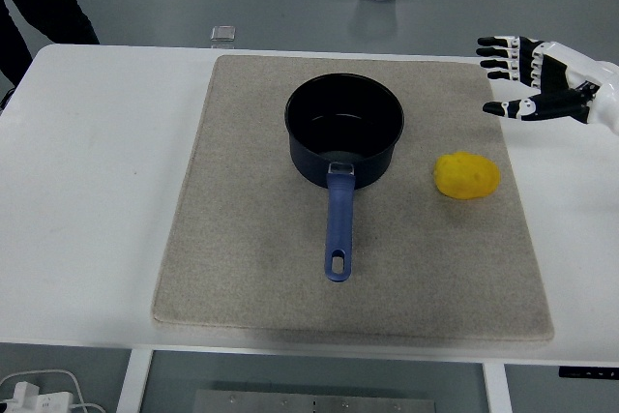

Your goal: Put the potato in the blue pot

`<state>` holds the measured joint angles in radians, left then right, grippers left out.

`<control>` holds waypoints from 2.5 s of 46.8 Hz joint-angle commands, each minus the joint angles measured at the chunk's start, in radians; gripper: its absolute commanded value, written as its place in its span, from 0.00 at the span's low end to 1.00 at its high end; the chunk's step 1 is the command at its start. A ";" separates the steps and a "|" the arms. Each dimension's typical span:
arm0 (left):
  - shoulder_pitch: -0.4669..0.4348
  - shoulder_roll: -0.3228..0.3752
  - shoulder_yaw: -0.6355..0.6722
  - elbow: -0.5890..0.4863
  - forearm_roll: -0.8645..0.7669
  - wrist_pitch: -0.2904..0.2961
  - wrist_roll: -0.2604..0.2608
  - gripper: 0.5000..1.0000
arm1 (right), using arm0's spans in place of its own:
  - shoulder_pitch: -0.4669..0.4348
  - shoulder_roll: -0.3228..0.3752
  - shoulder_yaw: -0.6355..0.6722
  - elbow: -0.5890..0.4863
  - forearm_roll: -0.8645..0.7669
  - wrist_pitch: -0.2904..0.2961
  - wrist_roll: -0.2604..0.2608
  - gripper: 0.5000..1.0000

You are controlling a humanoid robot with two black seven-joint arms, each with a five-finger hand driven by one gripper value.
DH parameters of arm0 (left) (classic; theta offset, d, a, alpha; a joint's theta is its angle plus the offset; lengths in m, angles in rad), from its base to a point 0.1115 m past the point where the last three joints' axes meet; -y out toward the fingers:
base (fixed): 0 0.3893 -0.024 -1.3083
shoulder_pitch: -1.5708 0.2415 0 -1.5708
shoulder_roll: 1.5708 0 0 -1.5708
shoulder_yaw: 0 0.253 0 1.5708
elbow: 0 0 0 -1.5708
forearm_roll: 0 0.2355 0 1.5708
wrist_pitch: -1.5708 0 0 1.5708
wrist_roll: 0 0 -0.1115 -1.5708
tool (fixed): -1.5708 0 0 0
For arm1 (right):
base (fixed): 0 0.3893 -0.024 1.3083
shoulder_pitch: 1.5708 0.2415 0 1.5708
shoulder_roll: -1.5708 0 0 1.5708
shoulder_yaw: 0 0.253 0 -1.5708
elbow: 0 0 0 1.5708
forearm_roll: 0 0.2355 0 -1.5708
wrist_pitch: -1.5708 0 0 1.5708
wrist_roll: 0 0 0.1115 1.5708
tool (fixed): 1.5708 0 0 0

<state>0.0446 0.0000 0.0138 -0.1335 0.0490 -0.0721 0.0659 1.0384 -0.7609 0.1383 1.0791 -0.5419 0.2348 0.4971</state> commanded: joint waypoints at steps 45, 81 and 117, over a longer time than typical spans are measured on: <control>0.001 0.000 0.000 0.000 0.000 0.001 0.000 0.99 | -0.093 0.101 -0.094 0.001 -0.329 -0.241 0.084 0.85; 0.003 0.000 0.000 0.002 0.000 0.001 0.000 0.99 | -0.092 0.087 -0.144 -0.045 -0.333 -0.230 0.067 0.84; 0.003 0.000 0.000 0.003 0.000 0.001 0.000 0.99 | -0.087 0.089 -0.141 -0.053 -0.326 -0.298 0.083 0.00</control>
<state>0.0473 0.0000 0.0138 -0.1309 0.0492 -0.0705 0.0659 0.9527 -0.6727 -0.0029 1.0277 -0.8711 -0.0659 0.5798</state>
